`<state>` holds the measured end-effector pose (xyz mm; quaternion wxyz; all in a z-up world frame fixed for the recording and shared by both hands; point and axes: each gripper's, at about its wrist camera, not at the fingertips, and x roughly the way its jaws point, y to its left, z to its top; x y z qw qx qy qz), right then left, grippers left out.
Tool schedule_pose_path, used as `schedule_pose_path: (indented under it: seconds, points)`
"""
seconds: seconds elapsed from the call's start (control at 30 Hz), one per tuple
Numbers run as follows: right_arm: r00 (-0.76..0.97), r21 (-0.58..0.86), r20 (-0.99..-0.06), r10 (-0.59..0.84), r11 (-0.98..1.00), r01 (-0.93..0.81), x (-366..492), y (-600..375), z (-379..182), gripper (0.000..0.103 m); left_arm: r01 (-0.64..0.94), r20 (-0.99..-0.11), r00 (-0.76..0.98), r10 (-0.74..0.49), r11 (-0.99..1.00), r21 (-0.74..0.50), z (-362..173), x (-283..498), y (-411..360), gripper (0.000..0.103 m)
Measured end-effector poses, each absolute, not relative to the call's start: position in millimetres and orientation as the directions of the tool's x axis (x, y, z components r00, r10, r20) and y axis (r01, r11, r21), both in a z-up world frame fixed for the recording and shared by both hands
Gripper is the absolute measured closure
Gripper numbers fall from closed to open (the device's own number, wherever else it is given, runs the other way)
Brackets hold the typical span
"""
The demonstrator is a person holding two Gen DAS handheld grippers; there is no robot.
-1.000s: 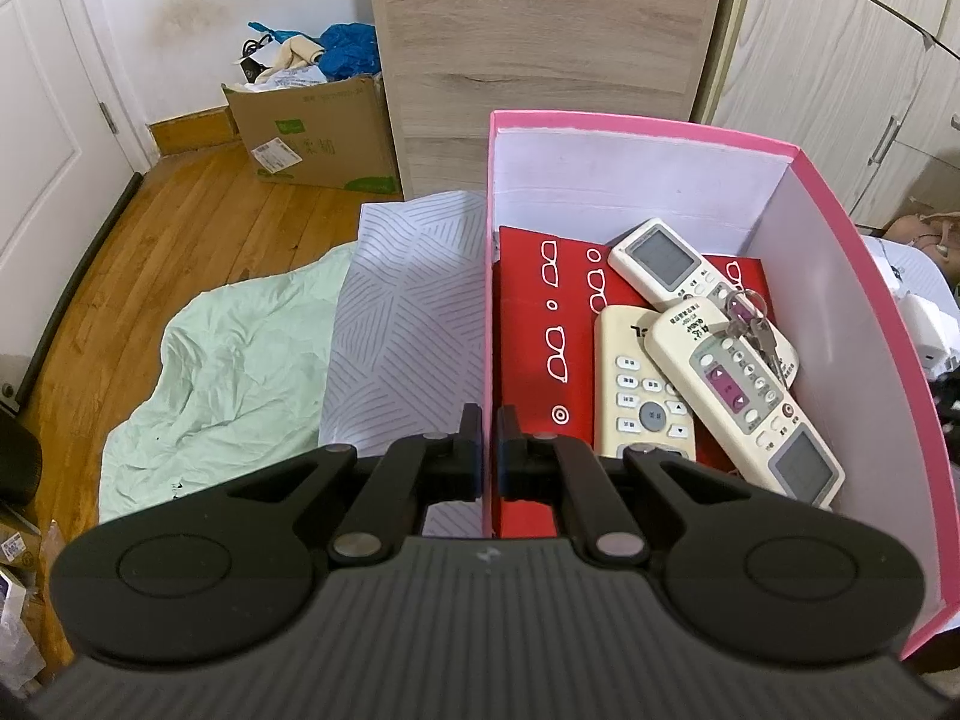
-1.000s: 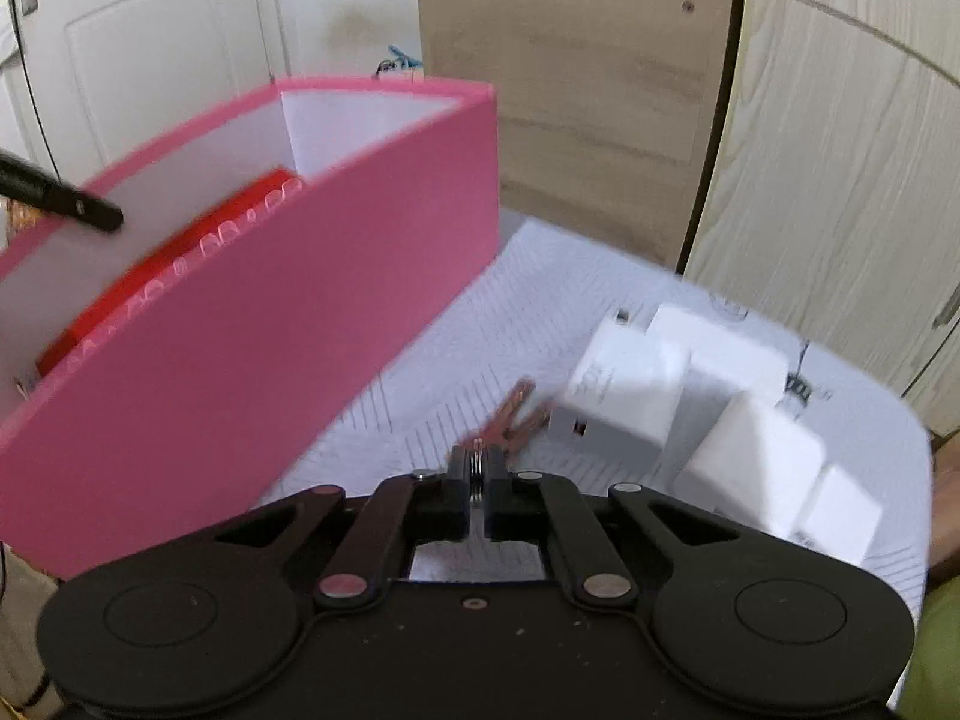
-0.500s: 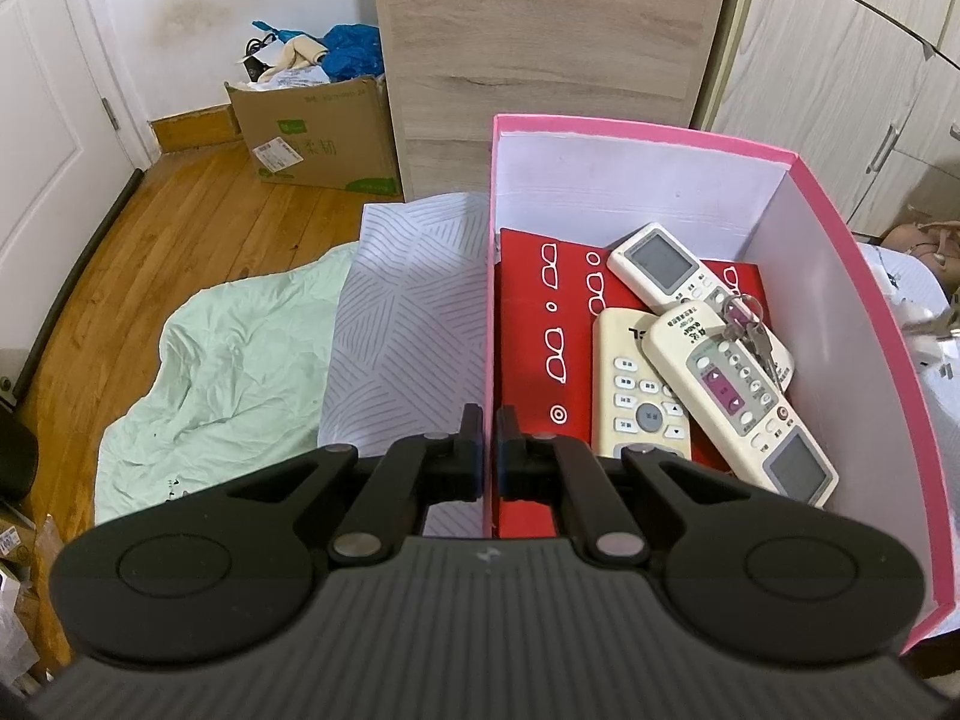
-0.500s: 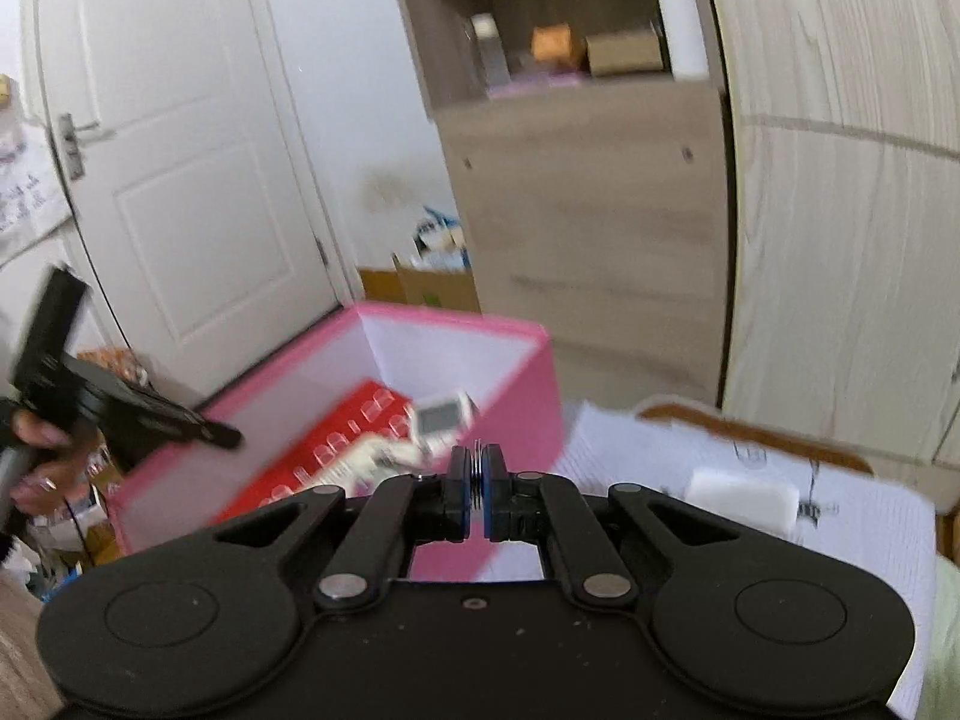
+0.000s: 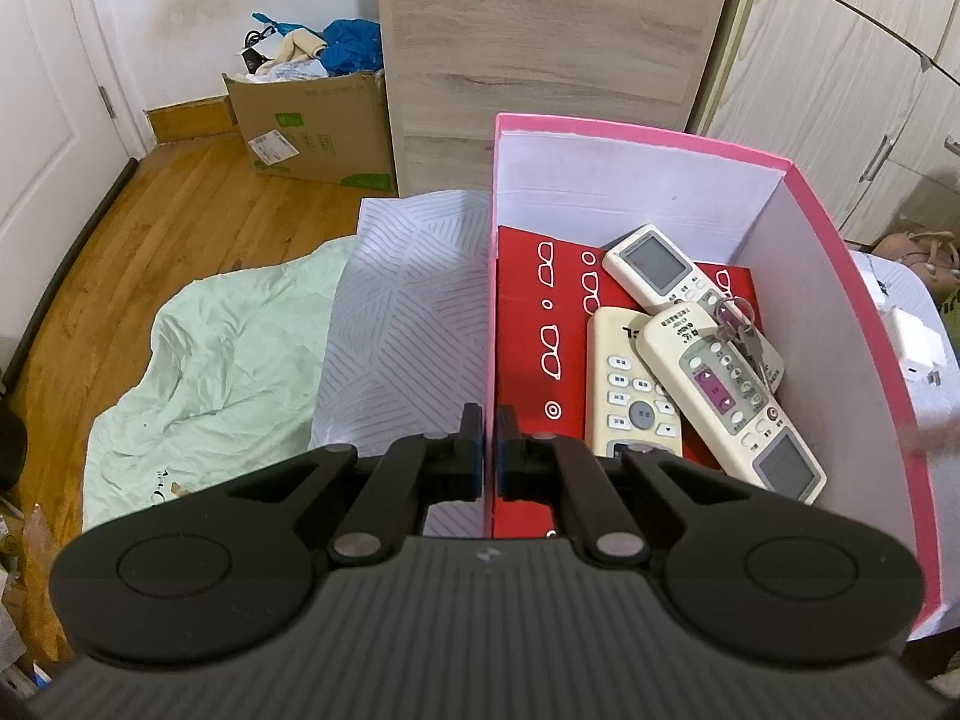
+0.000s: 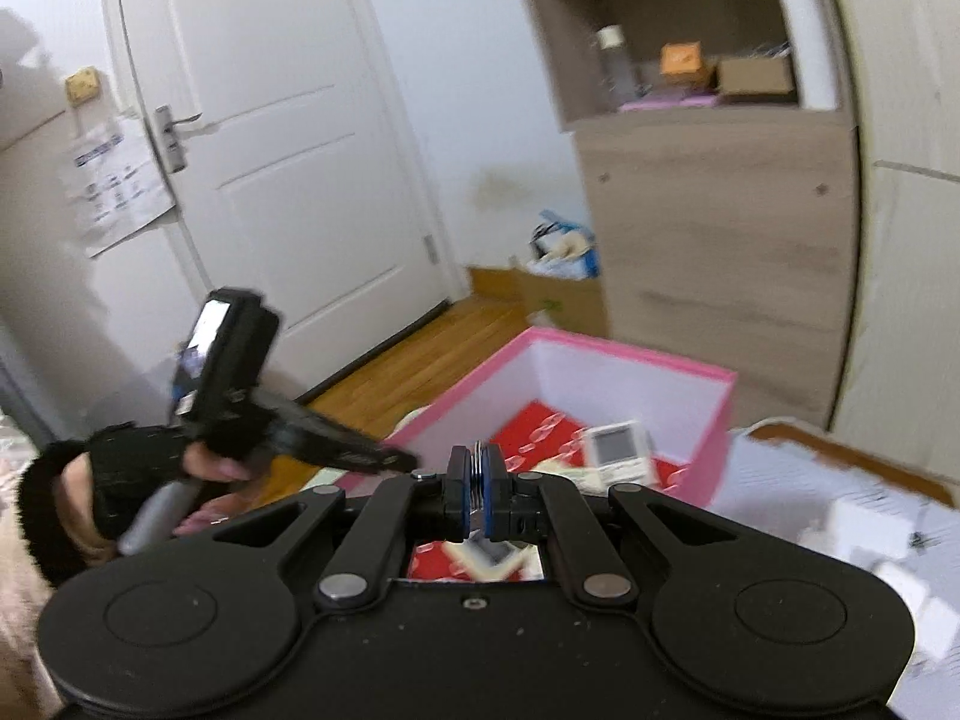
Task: Organize rigid objects
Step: 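Lift the silver keys and carry them over the pink box, then lower the silver keys into the box and open the right gripper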
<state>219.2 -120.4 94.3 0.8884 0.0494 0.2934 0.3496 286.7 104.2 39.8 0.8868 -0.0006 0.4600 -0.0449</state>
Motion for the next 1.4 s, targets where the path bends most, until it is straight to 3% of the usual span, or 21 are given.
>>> schedule_pose_path:
  seconds: [0.4,0.6,0.73,0.77,0.83,1.07,1.4]
  points:
    - [0.435,0.237,-0.698,0.569,0.757,-0.609,236.4,-54.0,35.8,0.098,0.066,-0.814,0.575,-0.085,0.996,-0.057,41.2,285.4,105.0,0.100]
    - [0.464,0.235,-0.692,0.554,0.780,-0.580,256.7,-40.0,26.5,0.097,0.069,-0.812,0.579,-0.067,0.997,-0.033,42.1,286.2,100.9,0.099]
    - [0.506,0.221,-0.658,0.558,0.785,-0.579,261.7,-36.5,28.7,0.089,0.066,-0.813,0.579,-0.068,0.997,-0.036,42.3,287.0,100.5,0.099]
    - [0.517,0.216,-0.649,0.559,0.786,-0.579,261.8,-38.1,31.1,0.076,0.067,-0.812,0.579,-0.070,0.997,-0.039,42.3,287.0,100.8,0.099]
    - [0.536,0.240,-0.618,0.575,0.787,-0.569,260.1,-47.1,40.1,0.063,0.069,-0.812,0.580,-0.073,0.997,-0.040,42.2,286.4,101.9,0.099]
    - [0.626,0.228,-0.565,0.537,0.831,-0.507,246.4,-95.9,76.2,0.054,0.067,-0.812,0.580,-0.073,0.997,-0.041,42.5,287.4,102.6,0.099]
    - [0.702,0.239,-0.590,0.400,0.916,-0.322,235.7,-189.0,95.3,0.046,0.074,-0.812,0.580,-0.067,0.997,-0.030,41.7,286.2,101.4,0.099]
